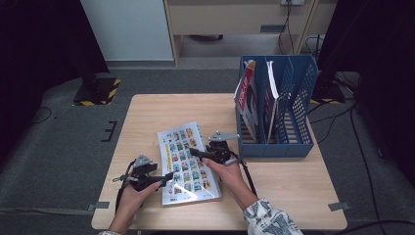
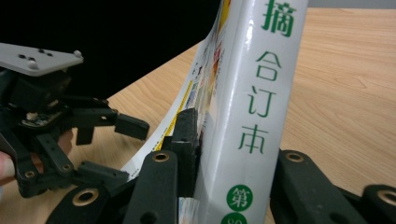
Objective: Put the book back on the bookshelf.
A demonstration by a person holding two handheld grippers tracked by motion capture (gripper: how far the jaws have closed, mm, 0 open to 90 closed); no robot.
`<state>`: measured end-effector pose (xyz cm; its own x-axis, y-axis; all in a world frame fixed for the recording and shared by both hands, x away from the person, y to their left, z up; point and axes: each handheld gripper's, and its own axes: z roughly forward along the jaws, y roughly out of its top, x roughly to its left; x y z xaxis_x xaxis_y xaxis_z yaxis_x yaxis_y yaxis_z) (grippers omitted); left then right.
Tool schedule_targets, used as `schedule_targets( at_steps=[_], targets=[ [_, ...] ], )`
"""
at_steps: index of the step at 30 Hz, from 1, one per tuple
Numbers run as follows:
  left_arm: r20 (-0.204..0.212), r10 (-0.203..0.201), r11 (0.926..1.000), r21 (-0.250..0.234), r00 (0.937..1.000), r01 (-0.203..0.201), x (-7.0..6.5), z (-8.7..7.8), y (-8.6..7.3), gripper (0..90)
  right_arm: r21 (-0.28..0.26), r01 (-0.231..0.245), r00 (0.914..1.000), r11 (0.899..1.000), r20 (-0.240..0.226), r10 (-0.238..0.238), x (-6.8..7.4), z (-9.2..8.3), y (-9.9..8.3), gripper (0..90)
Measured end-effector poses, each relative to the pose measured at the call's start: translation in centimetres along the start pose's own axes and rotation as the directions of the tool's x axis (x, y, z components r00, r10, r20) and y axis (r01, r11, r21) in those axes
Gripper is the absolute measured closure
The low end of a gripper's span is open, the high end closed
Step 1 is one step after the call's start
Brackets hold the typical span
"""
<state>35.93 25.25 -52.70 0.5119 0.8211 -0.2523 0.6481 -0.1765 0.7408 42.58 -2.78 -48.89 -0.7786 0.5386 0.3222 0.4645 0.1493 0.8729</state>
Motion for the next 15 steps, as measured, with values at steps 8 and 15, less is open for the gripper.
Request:
schedule_targets(
  at_steps=[8,15],
  targets=[
    [0.073,-0.008,0.9998,0.018,0.9973,0.007,0.0,1.1,0.2,14.5,-0.012,0.003,0.9999,1.0,-0.017,-0.003,0.1,0.1,0.0,70.8],
    [0.098,-0.111,0.9937,0.001,0.9889,0.112,1.6,0.7,0.1,46.7,-0.013,0.01,0.999,1.0,-0.044,-0.011,0.4,0.1,0.0,70.7]
  ],
)
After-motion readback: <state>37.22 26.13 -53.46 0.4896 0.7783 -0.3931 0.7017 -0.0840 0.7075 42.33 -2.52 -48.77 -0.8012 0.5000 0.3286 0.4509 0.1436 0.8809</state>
